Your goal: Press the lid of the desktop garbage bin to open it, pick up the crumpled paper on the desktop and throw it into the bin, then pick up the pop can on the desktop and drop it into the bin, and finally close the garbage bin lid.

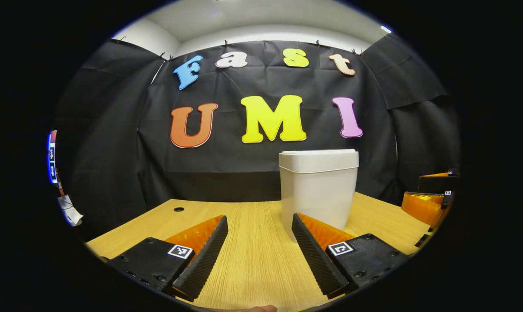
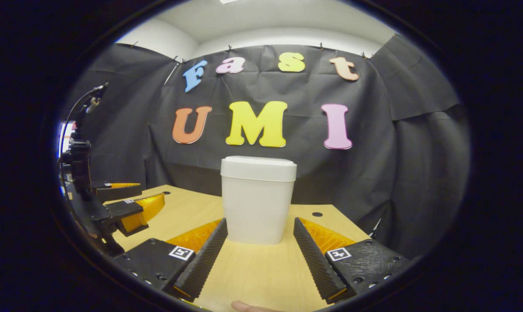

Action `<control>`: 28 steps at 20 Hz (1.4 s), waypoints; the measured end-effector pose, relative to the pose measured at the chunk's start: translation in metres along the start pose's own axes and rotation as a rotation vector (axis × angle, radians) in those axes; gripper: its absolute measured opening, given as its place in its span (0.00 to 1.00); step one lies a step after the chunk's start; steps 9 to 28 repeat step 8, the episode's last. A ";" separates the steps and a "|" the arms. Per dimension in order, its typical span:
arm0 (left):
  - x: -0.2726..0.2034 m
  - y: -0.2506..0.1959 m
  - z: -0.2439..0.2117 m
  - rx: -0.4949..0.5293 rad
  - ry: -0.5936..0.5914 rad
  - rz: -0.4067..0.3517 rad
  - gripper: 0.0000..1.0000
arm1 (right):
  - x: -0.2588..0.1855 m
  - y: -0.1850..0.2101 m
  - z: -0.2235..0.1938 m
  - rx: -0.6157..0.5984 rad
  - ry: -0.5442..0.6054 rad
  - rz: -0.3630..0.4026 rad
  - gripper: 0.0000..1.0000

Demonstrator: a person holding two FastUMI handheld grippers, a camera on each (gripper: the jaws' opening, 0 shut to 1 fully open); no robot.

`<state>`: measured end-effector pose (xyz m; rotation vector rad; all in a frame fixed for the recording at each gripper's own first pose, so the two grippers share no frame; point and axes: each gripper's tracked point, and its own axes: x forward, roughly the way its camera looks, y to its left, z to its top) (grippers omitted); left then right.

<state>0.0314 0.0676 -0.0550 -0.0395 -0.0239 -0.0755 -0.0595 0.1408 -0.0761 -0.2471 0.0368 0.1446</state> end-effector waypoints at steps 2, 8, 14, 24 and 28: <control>0.000 -0.001 0.000 0.000 0.000 -0.004 0.98 | 0.001 -0.002 0.000 0.008 0.001 -0.006 0.98; -0.002 -0.003 0.002 0.001 -0.006 -0.006 0.98 | 0.003 -0.003 -0.004 0.014 0.014 -0.005 0.95; -0.002 -0.003 0.002 0.001 -0.006 -0.006 0.98 | 0.003 -0.003 -0.004 0.014 0.014 -0.005 0.95; -0.002 -0.003 0.002 0.001 -0.006 -0.006 0.98 | 0.003 -0.003 -0.004 0.014 0.014 -0.005 0.95; -0.002 -0.003 0.002 0.001 -0.006 -0.006 0.98 | 0.003 -0.003 -0.004 0.014 0.014 -0.005 0.95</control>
